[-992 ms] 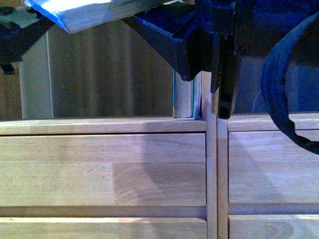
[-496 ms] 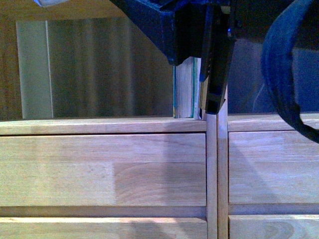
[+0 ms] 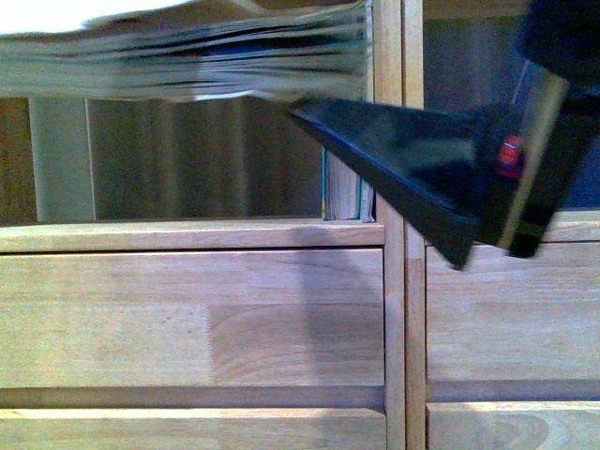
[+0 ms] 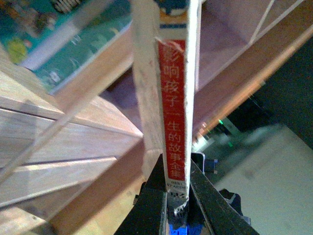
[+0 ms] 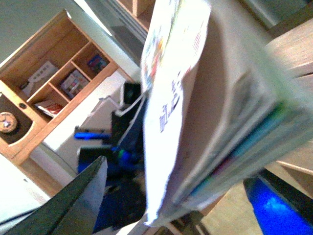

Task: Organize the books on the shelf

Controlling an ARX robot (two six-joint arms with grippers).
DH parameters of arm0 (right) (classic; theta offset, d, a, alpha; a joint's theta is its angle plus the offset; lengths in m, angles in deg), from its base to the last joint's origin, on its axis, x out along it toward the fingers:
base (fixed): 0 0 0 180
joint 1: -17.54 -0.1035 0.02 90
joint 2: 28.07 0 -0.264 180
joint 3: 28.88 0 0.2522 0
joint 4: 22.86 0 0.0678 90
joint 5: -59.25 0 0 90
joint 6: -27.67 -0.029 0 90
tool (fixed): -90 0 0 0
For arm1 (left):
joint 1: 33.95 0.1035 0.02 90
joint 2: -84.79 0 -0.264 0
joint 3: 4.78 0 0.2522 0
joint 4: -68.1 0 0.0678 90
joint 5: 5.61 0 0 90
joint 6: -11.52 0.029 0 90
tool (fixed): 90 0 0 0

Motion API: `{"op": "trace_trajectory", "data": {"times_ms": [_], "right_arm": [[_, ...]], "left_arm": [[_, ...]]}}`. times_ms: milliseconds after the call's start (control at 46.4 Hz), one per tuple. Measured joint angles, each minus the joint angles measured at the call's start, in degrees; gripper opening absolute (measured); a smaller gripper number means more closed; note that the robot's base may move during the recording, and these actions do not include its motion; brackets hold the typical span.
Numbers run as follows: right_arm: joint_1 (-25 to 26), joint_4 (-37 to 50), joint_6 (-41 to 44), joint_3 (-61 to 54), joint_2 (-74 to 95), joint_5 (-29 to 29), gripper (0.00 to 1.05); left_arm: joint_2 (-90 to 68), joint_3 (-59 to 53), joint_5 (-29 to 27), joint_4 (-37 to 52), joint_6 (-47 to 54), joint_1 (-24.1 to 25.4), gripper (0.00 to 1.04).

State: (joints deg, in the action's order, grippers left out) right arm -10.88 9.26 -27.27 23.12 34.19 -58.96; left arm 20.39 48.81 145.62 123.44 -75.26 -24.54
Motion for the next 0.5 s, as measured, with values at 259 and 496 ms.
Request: {"op": "trace_trajectory", "data": {"times_ms": [259,496], "right_arm": [[17.05,-6.99,5.14,-5.25,-12.02,-6.80,0.98],[36.81,-12.15,9.18,-9.29,-25.29,-18.93,0.98]], "left_arm": [[10.38,10.88,-24.22,-37.05,41.46,-16.20,0.07],[-7.82,21.90,-38.32,-43.28,65.92,-18.51,0.07]]}}
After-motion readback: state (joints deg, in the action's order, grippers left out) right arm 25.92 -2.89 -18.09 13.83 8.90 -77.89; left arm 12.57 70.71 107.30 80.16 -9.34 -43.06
